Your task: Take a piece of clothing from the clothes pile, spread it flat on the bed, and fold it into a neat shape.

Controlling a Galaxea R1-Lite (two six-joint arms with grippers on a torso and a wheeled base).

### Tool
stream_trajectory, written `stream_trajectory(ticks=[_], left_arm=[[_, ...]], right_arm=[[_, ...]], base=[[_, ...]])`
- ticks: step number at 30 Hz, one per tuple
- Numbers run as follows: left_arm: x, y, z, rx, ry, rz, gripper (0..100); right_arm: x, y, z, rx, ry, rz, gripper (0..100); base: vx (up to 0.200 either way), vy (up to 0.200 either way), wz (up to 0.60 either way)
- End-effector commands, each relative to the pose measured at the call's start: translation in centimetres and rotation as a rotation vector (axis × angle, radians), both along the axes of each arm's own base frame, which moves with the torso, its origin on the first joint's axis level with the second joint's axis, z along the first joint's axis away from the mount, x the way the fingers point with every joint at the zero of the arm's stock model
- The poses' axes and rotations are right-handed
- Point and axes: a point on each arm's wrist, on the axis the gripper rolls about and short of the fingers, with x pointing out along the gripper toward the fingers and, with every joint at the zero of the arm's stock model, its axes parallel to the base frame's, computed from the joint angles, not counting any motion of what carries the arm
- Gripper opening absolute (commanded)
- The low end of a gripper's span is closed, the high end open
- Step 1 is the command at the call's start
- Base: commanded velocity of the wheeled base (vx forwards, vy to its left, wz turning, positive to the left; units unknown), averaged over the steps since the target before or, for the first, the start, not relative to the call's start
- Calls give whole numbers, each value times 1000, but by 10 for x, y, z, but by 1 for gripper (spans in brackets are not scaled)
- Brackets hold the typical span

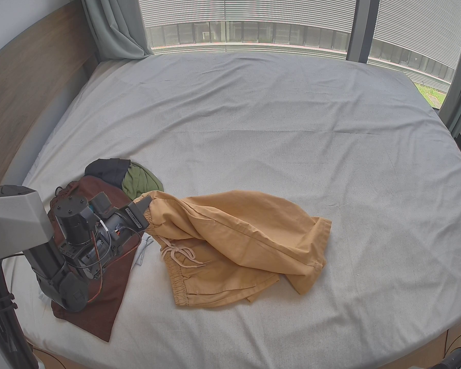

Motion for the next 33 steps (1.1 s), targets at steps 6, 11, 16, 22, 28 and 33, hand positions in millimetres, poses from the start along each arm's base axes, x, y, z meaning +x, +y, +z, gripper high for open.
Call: stream_trajectory(ticks=[6, 11, 16, 22, 28, 33], left_arm=[[2, 1, 2, -5, -11, 3, 0], [2, 1, 3, -6, -15, 3, 0], [1, 3, 5, -6, -19, 8, 0], [3, 9, 3, -1, -13, 1, 0], [4, 16, 4, 17, -24, 22, 0], [2, 16, 2, 21, -14, 21, 0]], right_arm=[[61, 6, 25, 155, 330, 175, 100], [81, 10, 26, 177, 400, 216, 100], [96, 13, 28, 172, 409, 241, 100], [111, 17, 25, 170, 448, 297, 100], [128, 20, 23, 148, 482, 323, 100], [146, 25, 21, 139, 501, 373, 100]], base=[[0, 0, 0], [0, 0, 0], [0, 0, 0], [0, 0, 0], [0, 0, 0], [0, 0, 0]])
